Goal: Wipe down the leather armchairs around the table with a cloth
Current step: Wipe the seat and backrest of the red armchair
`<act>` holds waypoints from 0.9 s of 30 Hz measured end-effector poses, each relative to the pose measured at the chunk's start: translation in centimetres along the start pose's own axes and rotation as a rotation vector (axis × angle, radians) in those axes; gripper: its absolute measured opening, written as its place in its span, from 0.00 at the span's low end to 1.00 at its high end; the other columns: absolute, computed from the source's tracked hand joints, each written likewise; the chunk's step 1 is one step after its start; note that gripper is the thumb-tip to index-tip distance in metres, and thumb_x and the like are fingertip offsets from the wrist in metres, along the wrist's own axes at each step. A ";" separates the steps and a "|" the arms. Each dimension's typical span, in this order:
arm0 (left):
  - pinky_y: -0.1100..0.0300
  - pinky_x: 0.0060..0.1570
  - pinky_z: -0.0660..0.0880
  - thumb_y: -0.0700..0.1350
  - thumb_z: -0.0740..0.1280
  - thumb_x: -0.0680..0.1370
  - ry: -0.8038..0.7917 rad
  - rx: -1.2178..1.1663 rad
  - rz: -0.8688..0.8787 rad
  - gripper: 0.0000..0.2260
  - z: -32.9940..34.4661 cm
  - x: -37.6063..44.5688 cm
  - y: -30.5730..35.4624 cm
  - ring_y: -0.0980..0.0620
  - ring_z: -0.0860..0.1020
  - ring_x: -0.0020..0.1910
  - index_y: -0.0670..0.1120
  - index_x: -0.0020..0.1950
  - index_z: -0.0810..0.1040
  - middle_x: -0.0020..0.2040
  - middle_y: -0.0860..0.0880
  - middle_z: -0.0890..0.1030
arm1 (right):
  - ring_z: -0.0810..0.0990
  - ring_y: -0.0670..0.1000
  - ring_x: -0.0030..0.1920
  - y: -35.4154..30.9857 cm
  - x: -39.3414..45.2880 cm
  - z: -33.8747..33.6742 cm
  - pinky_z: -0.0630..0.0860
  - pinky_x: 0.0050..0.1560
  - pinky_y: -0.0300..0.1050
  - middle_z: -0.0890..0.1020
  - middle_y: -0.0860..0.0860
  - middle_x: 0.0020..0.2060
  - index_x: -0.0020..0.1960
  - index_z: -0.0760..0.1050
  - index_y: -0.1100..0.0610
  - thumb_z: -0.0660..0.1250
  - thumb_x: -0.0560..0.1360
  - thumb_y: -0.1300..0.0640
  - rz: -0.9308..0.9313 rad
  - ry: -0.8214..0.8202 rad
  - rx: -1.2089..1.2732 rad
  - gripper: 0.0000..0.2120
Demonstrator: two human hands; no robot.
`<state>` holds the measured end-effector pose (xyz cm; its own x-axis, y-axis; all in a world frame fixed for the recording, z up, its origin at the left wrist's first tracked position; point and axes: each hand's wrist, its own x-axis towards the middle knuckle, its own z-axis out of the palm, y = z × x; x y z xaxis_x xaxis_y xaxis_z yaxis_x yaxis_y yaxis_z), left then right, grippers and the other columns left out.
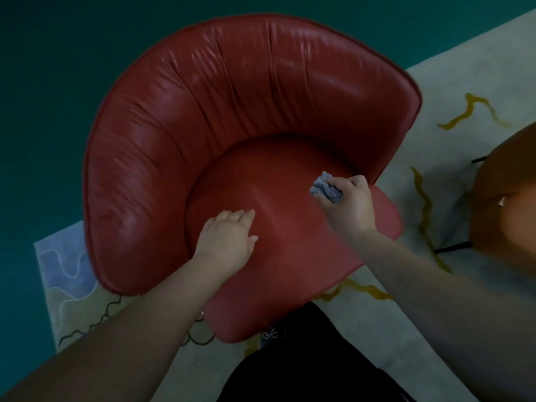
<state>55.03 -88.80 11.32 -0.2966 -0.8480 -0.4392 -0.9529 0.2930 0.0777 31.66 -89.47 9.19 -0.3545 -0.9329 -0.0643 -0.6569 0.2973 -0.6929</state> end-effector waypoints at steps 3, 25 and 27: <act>0.51 0.71 0.60 0.55 0.56 0.81 -0.001 0.007 0.026 0.26 0.6 -2.6 0.3 0.48 0.60 0.74 0.50 0.78 0.55 0.76 0.49 0.63 | 0.71 0.45 0.48 0.1 -3.3 -1.1 0.61 0.43 0.23 0.69 0.48 0.49 0.60 0.79 0.54 0.73 0.71 0.51 0.013 0.025 -0.010 0.18; 0.51 0.73 0.55 0.55 0.55 0.82 -0.063 0.199 0.429 0.27 0.8 -4.5 17.5 0.48 0.58 0.75 0.50 0.78 0.53 0.76 0.50 0.61 | 0.74 0.51 0.48 11.8 -15.0 -15.2 0.68 0.52 0.38 0.69 0.51 0.47 0.59 0.79 0.56 0.72 0.72 0.49 0.299 0.249 -0.037 0.19; 0.51 0.72 0.55 0.55 0.56 0.81 -0.069 0.223 0.458 0.27 0.8 -3.6 20.2 0.48 0.59 0.75 0.50 0.78 0.53 0.76 0.50 0.62 | 0.74 0.52 0.48 13.5 -15.1 -17.1 0.67 0.53 0.38 0.70 0.51 0.48 0.59 0.79 0.56 0.73 0.71 0.50 0.332 0.269 -0.050 0.18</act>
<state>36.88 -79.44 13.75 -0.6684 -0.5820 -0.4631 -0.6875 0.7210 0.0862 16.78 -67.88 13.13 -0.7086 -0.7006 -0.0838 -0.5072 0.5883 -0.6298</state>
